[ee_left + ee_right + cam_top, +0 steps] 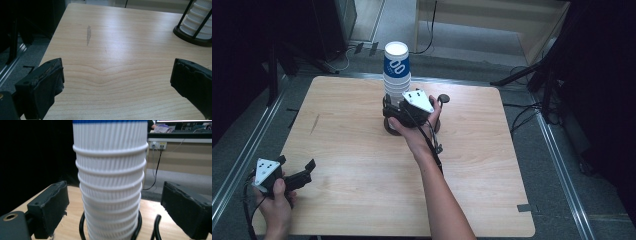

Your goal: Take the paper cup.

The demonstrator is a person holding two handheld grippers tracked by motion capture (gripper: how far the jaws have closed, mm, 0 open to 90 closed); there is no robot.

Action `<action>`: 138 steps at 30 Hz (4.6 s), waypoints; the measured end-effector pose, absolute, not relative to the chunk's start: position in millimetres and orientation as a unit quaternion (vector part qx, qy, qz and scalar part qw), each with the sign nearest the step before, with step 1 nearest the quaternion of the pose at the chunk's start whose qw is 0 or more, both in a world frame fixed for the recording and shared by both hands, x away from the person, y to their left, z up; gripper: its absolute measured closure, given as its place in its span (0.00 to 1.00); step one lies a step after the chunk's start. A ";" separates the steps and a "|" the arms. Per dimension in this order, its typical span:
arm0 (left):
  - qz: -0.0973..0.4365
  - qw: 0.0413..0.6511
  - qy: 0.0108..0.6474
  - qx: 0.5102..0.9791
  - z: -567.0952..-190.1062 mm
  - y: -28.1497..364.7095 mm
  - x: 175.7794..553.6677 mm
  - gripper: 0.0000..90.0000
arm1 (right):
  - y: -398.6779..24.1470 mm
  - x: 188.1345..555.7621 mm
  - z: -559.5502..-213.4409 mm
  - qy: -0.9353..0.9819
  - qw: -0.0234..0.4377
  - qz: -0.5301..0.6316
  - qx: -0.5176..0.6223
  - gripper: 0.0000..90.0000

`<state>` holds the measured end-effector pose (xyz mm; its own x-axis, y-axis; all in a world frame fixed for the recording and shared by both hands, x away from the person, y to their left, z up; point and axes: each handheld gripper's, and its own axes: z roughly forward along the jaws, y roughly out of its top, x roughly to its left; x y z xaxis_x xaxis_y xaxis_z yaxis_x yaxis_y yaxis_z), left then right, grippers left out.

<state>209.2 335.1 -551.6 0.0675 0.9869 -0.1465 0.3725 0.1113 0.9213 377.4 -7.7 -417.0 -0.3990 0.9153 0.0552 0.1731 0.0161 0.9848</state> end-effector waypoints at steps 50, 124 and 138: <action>0.336 0.458 0.583 0.581 -551.6 335.2 209.1 0.00 | 21.6 419.0 -382.2 0.598 0.377 0.562 0.429 0.19; 0.337 0.462 0.573 0.587 -551.5 333.2 210.6 0.00 | -4.4 369.5 -342.7 0.543 0.432 0.628 0.353 0.25; 0.335 0.465 0.571 0.587 -551.6 333.2 210.9 0.00 | -24.9 350.2 -349.2 0.546 0.437 0.620 0.356 0.25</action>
